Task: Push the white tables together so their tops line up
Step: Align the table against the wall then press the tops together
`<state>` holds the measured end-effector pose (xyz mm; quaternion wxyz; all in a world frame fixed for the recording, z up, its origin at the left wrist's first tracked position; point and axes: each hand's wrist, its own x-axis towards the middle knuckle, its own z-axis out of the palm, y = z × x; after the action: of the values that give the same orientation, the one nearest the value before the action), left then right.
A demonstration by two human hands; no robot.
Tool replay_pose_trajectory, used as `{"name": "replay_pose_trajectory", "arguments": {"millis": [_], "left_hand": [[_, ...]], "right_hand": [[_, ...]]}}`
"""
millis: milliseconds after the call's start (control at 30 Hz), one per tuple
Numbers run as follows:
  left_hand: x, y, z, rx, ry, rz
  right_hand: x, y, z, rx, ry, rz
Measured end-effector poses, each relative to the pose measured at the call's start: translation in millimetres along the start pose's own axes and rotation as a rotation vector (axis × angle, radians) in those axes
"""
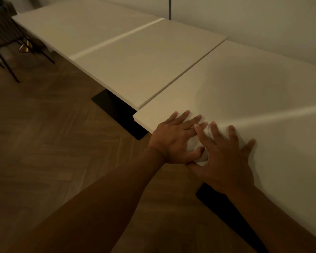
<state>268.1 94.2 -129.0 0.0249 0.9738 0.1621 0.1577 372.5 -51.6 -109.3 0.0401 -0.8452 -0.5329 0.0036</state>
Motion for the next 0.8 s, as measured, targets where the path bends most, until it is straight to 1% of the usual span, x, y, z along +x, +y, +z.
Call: {"name": "replay_pose_trajectory", "arguments": {"millis": [433, 633, 700, 800], "left_hand": [[9.0, -9.4, 2.3, -0.023, 0.025, 0.023], [10.9, -8.9, 1.9, -0.009, 0.007, 0.029], [11.3, -9.0, 0.3, -0.002, -0.013, 0.029], [11.5, -6.1, -6.7, 0.015, -0.087, 0.021]], "right_hand": [[11.6, -0.4, 3.4, -0.004, 0.005, 0.013], [11.4, 1.7, 1.0, 0.027, -0.012, 0.021], [11.2, 1.4, 0.7, 0.032, -0.019, 0.021], [9.7, 0.7, -0.4, 0.073, -0.003, 0.037]]}}
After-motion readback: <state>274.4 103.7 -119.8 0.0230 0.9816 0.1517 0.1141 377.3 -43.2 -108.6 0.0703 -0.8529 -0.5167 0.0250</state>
